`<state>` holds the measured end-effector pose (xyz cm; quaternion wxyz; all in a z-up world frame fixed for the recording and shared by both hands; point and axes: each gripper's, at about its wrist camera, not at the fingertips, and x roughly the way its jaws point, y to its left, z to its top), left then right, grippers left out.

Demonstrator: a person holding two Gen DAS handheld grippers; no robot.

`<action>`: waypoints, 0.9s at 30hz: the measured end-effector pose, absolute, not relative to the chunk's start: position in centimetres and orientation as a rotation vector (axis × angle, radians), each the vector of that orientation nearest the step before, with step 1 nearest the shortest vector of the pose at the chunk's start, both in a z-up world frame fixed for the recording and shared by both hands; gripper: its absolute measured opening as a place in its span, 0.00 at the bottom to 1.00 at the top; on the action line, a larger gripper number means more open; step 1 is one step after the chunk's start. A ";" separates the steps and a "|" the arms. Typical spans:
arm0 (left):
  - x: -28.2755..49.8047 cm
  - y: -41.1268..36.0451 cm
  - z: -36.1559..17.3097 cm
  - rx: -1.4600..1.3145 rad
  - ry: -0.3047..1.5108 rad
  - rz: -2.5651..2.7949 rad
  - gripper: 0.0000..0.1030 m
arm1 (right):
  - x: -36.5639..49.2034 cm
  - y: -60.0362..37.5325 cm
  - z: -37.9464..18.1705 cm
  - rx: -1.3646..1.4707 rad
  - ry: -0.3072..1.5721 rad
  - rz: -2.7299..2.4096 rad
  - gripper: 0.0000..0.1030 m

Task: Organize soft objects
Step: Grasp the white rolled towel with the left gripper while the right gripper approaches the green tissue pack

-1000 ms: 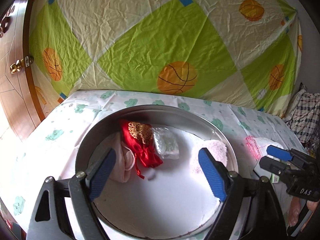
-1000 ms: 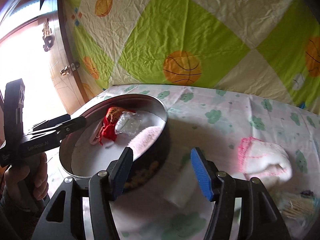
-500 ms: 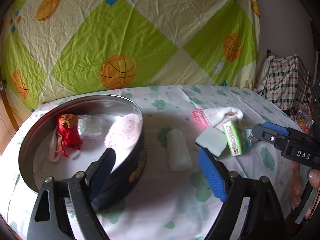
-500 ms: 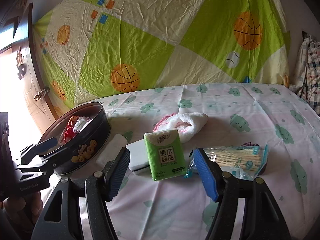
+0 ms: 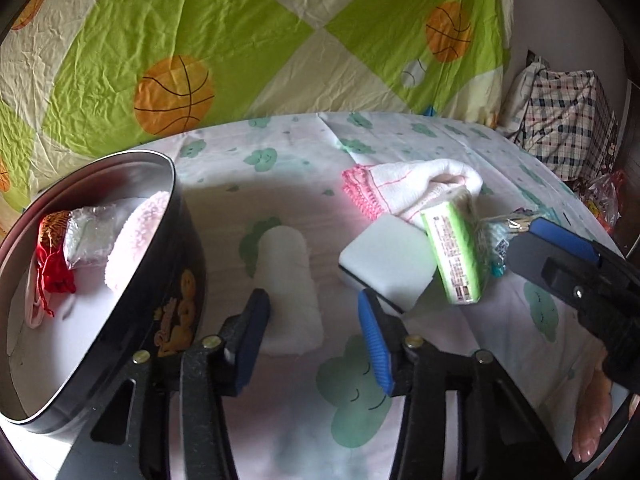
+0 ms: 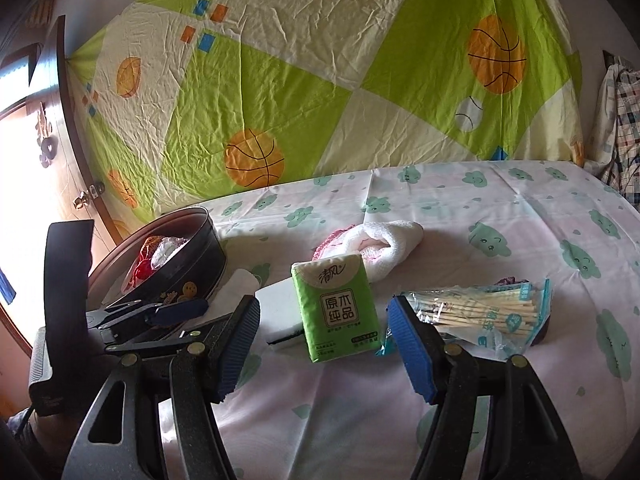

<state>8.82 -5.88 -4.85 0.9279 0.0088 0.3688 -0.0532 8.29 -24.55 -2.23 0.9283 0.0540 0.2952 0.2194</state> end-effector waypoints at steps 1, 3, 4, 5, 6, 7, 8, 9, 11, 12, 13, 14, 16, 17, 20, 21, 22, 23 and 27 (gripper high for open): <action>9.2 -6.0 -5.0 0.017 0.766 -0.109 0.45 | 8.3 -24.6 -2.2 0.112 0.607 0.451 0.67; 9.8 -6.1 -5.1 0.022 0.773 -0.096 0.45 | 8.4 -24.6 -2.3 0.116 0.610 0.449 0.67; 10.0 -6.1 -5.1 0.022 0.780 -0.094 0.45 | 8.4 -24.7 -2.3 0.120 0.612 0.448 0.67; 10.4 -6.1 -5.2 0.024 0.786 -0.087 0.45 | 8.5 -24.7 -2.4 0.124 0.615 0.446 0.67; 10.7 -6.0 -5.2 0.023 0.791 -0.082 0.45 | 8.6 -24.8 -2.4 0.127 0.618 0.443 0.67; 11.0 -5.9 -5.3 0.021 0.797 -0.077 0.45 | 8.6 -24.8 -2.4 0.129 0.621 0.440 0.67; 11.3 -5.8 -5.5 0.019 0.809 -0.071 0.45 | 8.7 -24.8 -2.4 0.129 0.625 0.437 0.67; 11.5 -5.8 -5.7 0.015 0.824 -0.066 0.45 | 8.8 -24.8 -2.5 0.129 0.630 0.436 0.67; 12.2 -5.7 -6.0 0.006 0.845 -0.070 0.44 | 8.9 -24.7 -2.5 0.123 0.637 0.431 0.67; 12.6 -5.5 -6.2 -0.005 0.865 -0.075 0.42 | 8.9 -24.7 -2.5 0.120 0.636 0.429 0.67; 13.0 -5.4 -6.5 -0.021 0.888 -0.074 0.40 | 8.8 -24.7 -2.5 0.117 0.634 0.430 0.67; 13.1 -5.3 -6.5 -0.028 0.883 -0.074 0.34 | 8.8 -24.6 -2.5 0.115 0.632 0.430 0.67; 13.3 -5.4 -6.5 -0.021 0.884 -0.069 0.30 | 8.8 -24.5 -2.5 0.109 0.640 0.429 0.67; 13.3 -5.3 -6.5 -0.024 0.883 -0.060 0.30 | 9.0 -24.4 -2.6 0.105 0.647 0.431 0.67; 13.3 -5.0 -6.4 -0.038 0.879 -0.062 0.29 | 9.3 -24.2 -2.6 0.105 0.660 0.443 0.67; 13.3 -4.9 -6.3 -0.041 0.876 -0.063 0.29 | 9.4 -24.1 -2.6 0.103 0.658 0.445 0.67; 13.2 -4.9 -6.3 -0.043 0.871 -0.064 0.29 | 9.5 -23.9 -2.6 0.097 0.655 0.444 0.67; 13.1 -4.9 -6.1 -0.042 0.864 -0.062 0.29 | 9.7 -23.7 -2.5 0.087 0.655 0.443 0.67; 12.4 -4.7 -5.4 -0.046 0.809 -0.038 0.29 | 10.8 -22.9 -2.7 0.051 0.678 0.450 0.67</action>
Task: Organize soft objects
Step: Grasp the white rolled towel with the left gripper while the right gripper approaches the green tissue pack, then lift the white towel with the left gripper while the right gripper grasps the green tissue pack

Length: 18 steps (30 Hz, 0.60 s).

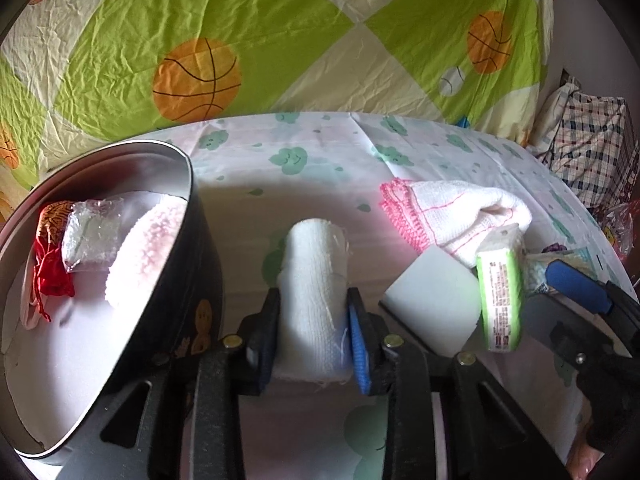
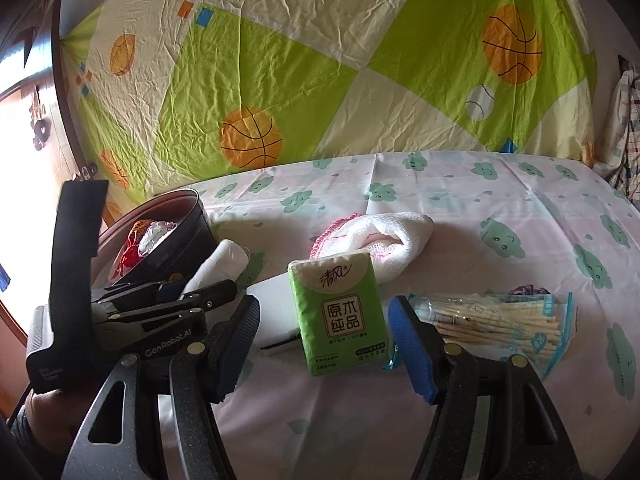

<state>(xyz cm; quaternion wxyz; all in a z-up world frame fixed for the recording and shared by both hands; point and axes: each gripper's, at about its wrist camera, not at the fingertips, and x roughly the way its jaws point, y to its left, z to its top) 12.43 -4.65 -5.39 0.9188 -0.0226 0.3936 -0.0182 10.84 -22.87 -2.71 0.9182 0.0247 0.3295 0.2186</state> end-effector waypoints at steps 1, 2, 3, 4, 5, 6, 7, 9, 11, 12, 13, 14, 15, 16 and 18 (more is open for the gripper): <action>12.2 -4.5 -5.2 -0.050 0.794 -0.031 0.29 | 11.1 -22.7 -2.8 0.045 0.686 0.452 0.67; 12.1 -4.4 -5.0 -0.056 0.780 -0.029 0.29 | 11.4 -22.5 -2.9 0.038 0.693 0.454 0.67; 11.9 -4.3 -4.9 -0.062 0.767 -0.027 0.29 | 11.8 -22.4 -3.0 0.031 0.705 0.454 0.67; 11.8 -4.2 -4.8 -0.067 0.756 -0.026 0.29 | 12.2 -22.3 -3.2 0.035 0.722 0.463 0.67; 11.7 -4.1 -4.7 -0.069 0.749 -0.028 0.29 | 12.6 -22.3 -3.3 0.041 0.732 0.467 0.67; 11.7 -4.1 -4.6 -0.071 0.743 -0.028 0.29 | 12.9 -22.3 -3.4 0.047 0.740 0.470 0.67; 11.6 -4.0 -4.5 -0.072 0.737 -0.026 0.29 | 13.1 -22.3 -3.5 0.049 0.749 0.472 0.67; 11.4 -4.1 -4.4 -0.070 0.722 -0.025 0.29 | 13.6 -22.2 -3.5 0.050 0.756 0.473 0.67; 11.2 -4.0 -4.3 -0.071 0.707 -0.020 0.29 | 13.8 -22.0 -3.7 0.047 0.763 0.472 0.67; 11.1 -4.0 -4.2 -0.073 0.699 -0.018 0.29 | 13.8 -21.9 -3.7 0.042 0.766 0.475 0.67; 10.9 -4.0 -4.1 -0.075 0.692 -0.017 0.29 | 13.8 -21.8 -3.7 0.035 0.766 0.479 0.67; 10.8 -3.9 -4.1 -0.077 0.686 -0.015 0.29 | 13.8 -21.7 -3.8 0.030 0.767 0.480 0.67; 10.8 -3.9 -4.0 -0.079 0.681 -0.013 0.29 | 13.8 -21.6 -3.8 0.027 0.772 0.477 0.67; 10.7 -3.8 -4.0 -0.080 0.674 -0.011 0.29 | 13.9 -21.6 -3.9 0.025 0.776 0.473 0.67; 10.5 -3.8 -3.9 -0.080 0.661 -0.007 0.29 | 14.0 -21.6 -4.1 0.022 0.787 0.460 0.67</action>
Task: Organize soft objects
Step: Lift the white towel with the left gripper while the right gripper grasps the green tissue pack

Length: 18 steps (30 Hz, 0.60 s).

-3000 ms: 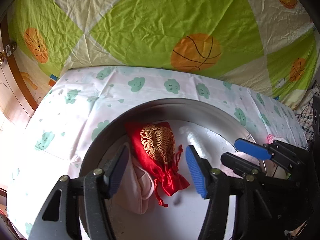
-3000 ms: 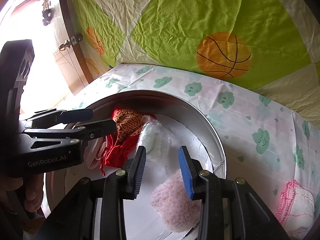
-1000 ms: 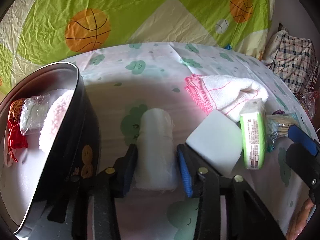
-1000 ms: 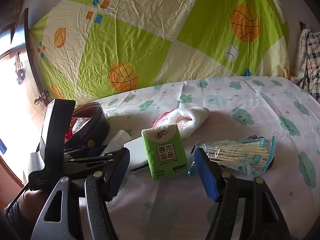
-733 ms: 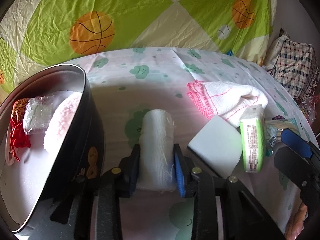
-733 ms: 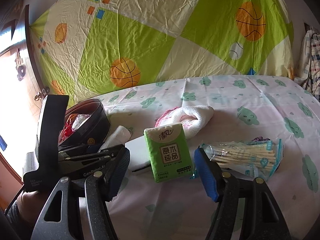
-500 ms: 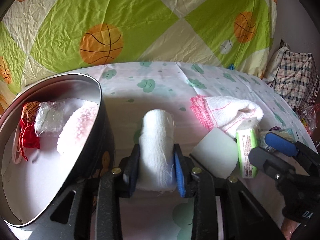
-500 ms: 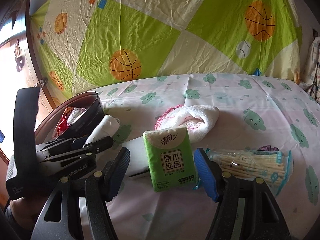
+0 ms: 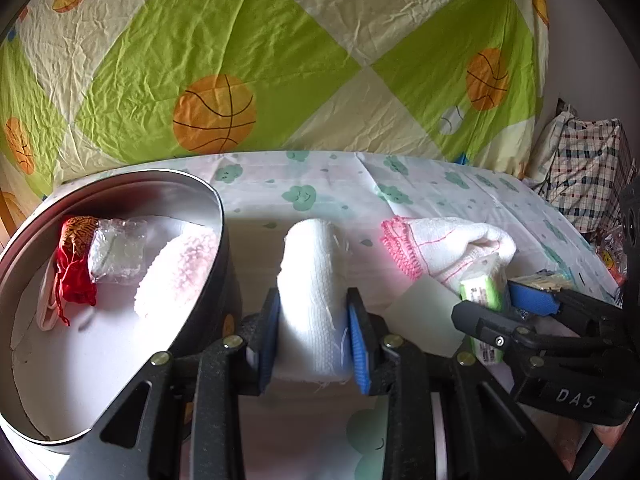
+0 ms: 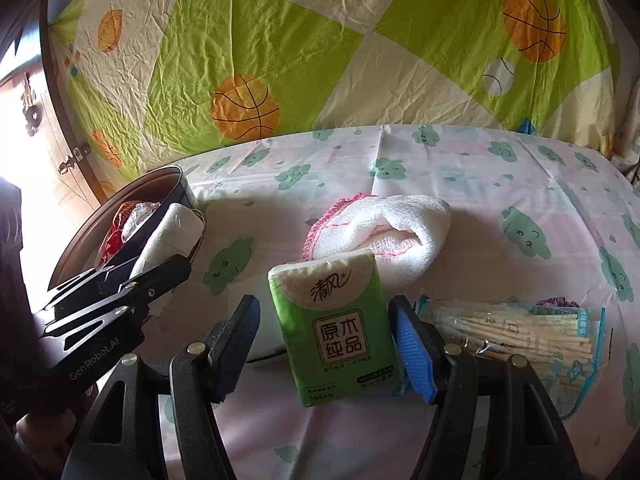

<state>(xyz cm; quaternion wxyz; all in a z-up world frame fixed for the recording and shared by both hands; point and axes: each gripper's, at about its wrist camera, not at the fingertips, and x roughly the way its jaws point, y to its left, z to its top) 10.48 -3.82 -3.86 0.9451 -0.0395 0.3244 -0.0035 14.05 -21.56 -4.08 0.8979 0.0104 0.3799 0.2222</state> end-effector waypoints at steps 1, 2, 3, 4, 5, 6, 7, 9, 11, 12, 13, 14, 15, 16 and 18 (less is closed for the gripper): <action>10.4 -3.8 -3.8 -0.078 0.656 -0.006 0.29 | 14.1 -21.6 -4.2 0.022 0.792 0.460 0.67; 10.3 -3.9 -3.8 -0.075 0.651 -0.006 0.29 | 14.2 -21.5 -4.2 0.023 0.796 0.464 0.67; 10.3 -3.9 -3.8 -0.071 0.647 -0.007 0.29 | 14.2 -21.5 -4.3 0.023 0.798 0.467 0.67; 10.2 -4.0 -3.7 -0.069 0.645 -0.006 0.29 | 14.2 -21.4 -4.3 0.020 0.798 0.466 0.63; 10.2 -3.9 -3.7 -0.070 0.643 -0.005 0.29 | 14.2 -21.4 -4.3 0.016 0.795 0.460 0.58; 10.2 -3.9 -3.7 -0.073 0.641 -0.004 0.29 | 14.2 -21.4 -4.3 0.019 0.792 0.463 0.54; 10.1 -3.8 -3.7 -0.078 0.637 -0.003 0.29 | 14.2 -21.5 -4.2 0.026 0.787 0.469 0.53; 9.9 -3.6 -3.6 -0.090 0.624 -0.001 0.29 | 13.9 -21.9 -4.0 0.044 0.770 0.475 0.53; 9.5 -3.3 -3.4 -0.101 0.603 -0.001 0.29 | 13.5 -22.3 -3.7 0.060 0.742 0.470 0.52; 9.4 -3.3 -3.3 -0.103 0.593 -0.001 0.29 | 13.3 -22.5 -3.5 0.065 0.726 0.464 0.52; 9.2 -3.3 -3.2 -0.102 0.583 0.000 0.29 | 13.1 -22.6 -3.4 0.068 0.709 0.457 0.52; 9.1 -3.3 -3.1 -0.102 0.574 0.003 0.29 | 12.8 -22.8 -3.2 0.067 0.689 0.450 0.52; 8.8 -3.3 -3.0 -0.103 0.560 0.008 0.29 | 12.4 -22.8 -2.9 0.064 0.670 0.444 0.52; 8.6 -3.2 -2.8 -0.104 0.545 0.010 0.29 | 12.1 -22.9 -2.7 0.060 0.650 0.437 0.52; 8.2 -3.3 -2.6 -0.099 0.519 0.017 0.29 | 11.6 -22.9 -2.3 0.049 0.611 0.419 0.52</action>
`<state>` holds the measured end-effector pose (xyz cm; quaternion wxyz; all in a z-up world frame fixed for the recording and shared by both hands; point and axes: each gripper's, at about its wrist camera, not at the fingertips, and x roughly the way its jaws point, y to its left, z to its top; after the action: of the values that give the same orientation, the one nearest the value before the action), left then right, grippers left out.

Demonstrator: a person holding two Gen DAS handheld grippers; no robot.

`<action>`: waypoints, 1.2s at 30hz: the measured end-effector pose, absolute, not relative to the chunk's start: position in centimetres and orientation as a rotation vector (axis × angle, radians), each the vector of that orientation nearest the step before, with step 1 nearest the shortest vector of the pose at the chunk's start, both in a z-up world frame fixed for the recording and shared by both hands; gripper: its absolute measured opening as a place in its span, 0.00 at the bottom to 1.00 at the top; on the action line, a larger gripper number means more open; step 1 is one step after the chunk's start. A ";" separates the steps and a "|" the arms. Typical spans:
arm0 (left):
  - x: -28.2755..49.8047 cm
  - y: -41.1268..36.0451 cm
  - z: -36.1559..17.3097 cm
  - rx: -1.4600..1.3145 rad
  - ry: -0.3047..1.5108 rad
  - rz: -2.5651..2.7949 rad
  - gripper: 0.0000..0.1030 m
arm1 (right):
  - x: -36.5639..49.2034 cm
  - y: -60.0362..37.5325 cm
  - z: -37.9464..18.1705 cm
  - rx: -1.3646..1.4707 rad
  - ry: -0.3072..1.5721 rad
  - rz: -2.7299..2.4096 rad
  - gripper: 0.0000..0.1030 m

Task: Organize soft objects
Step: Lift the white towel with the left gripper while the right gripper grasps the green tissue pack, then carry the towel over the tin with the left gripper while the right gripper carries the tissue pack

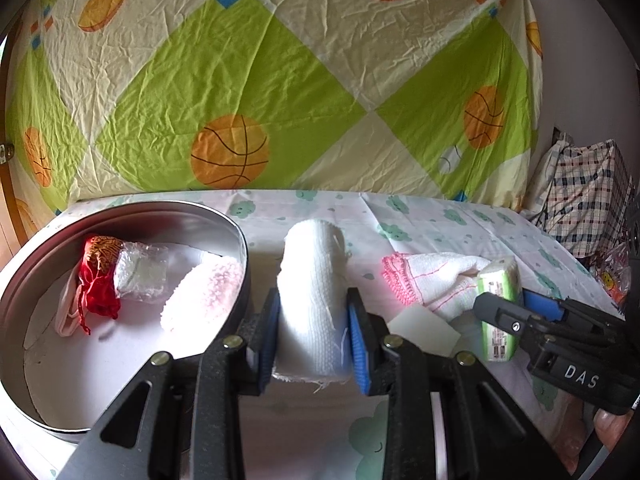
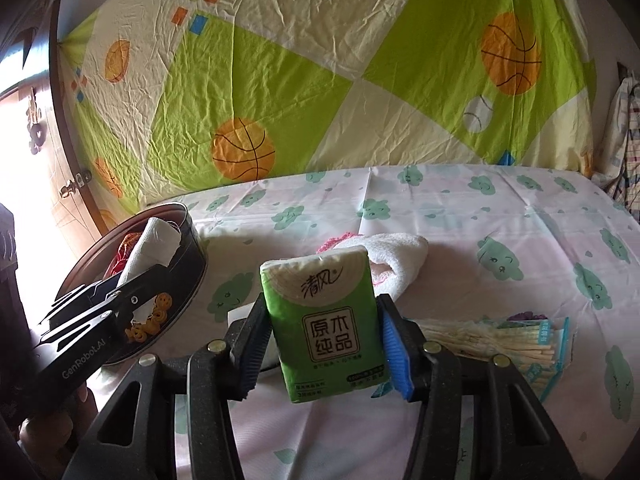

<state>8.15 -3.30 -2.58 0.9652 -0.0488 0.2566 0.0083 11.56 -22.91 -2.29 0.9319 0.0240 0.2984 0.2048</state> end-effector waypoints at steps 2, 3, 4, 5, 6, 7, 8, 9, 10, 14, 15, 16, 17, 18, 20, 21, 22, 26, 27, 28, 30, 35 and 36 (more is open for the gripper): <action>7.8 -3.3 -2.4 -0.095 0.496 0.025 0.29 | 10.9 -22.8 -1.9 0.033 0.572 0.402 0.53; 7.6 -3.3 -2.3 -0.093 0.486 0.027 0.29 | 10.6 -22.8 -1.7 0.025 0.553 0.393 0.53; 7.5 -3.2 -2.2 -0.094 0.477 0.030 0.29 | 10.3 -22.8 -1.5 0.018 0.534 0.384 0.53; 7.3 -3.1 -2.1 -0.096 0.469 0.033 0.29 | 10.0 -22.7 -1.3 0.012 0.515 0.377 0.53; 7.2 -3.0 -2.1 -0.100 0.459 0.035 0.29 | 9.8 -22.8 -1.2 0.008 0.500 0.372 0.53; 7.1 -2.9 -2.0 -0.103 0.452 0.035 0.29 | 9.6 -22.8 -1.0 0.005 0.486 0.366 0.53; 7.0 -2.9 -2.0 -0.106 0.448 0.034 0.29 | 9.4 -22.9 -0.9 0.006 0.475 0.360 0.53; 7.0 -2.8 -1.9 -0.109 0.445 0.035 0.29 | 9.3 -23.0 -0.8 0.010 0.464 0.354 0.53; 6.9 -2.7 -1.9 -0.113 0.442 0.034 0.29 | 9.2 -23.2 -0.7 0.017 0.455 0.348 0.53; 6.8 -2.2 -1.9 -0.139 0.438 0.031 0.29 | 8.8 -23.9 -0.5 0.052 0.427 0.326 0.53; 6.7 -2.0 -2.0 -0.146 0.437 0.033 0.29 | 8.7 -24.0 -0.5 0.057 0.423 0.323 0.53; 6.6 -1.9 -1.9 -0.152 0.434 0.034 0.29 | 8.7 -24.1 -0.5 0.060 0.422 0.322 0.53; 6.5 -1.8 -2.0 -0.156 0.431 0.034 0.29 | 8.7 -24.1 -0.4 0.060 0.421 0.319 0.53; 6.4 -1.8 -2.0 -0.158 0.429 0.034 0.29 | 8.7 -24.1 -0.4 0.061 0.418 0.315 0.53; 6.2 -1.8 -1.9 -0.156 0.422 0.041 0.29 | 8.5 -24.0 -0.4 0.060 0.409 0.310 0.53; 6.1 -1.8 -1.9 -0.155 0.416 0.045 0.29 | 8.4 -23.9 -0.3 0.058 0.404 0.306 0.53; 5.9 -1.8 -1.9 -0.153 0.408 0.050 0.29 | 8.3 -23.8 -0.3 0.055 0.399 0.304 0.53; 5.4 -1.7 -1.7 -0.143 0.389 0.062 0.29 | 7.9 -23.4 -0.2 0.041 0.379 0.299 0.53; 5.4 -1.7 -1.7 -0.141 0.387 0.062 0.29 | 7.8 -23.3 -0.2 0.038 0.376 0.299 0.53; 5.4 -1.7 -1.7 -0.141 0.385 0.063 0.29 | 7.8 -23.2 -0.2 0.035 0.373 0.298 0.53; 5.2 -1.4 -1.6 -0.146 0.381 0.064 0.29 | 7.6 -23.1 -0.1 0.037 0.363 0.297 0.53; 4.9 -0.7 -1.6 -0.164 0.374 0.071 0.29 | 7.5 -22.5 0.0 0.032 0.352 0.307 0.53; 4.9 -0.6 -1.6 -0.167 0.373 0.073 0.29 | 7.4 -22.4 0.0 0.032 0.347 0.308 0.53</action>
<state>4.86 -0.56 -1.62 0.9785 -0.0828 0.1853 0.0360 7.41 -22.41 -0.03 0.9731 0.0157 0.1718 0.1528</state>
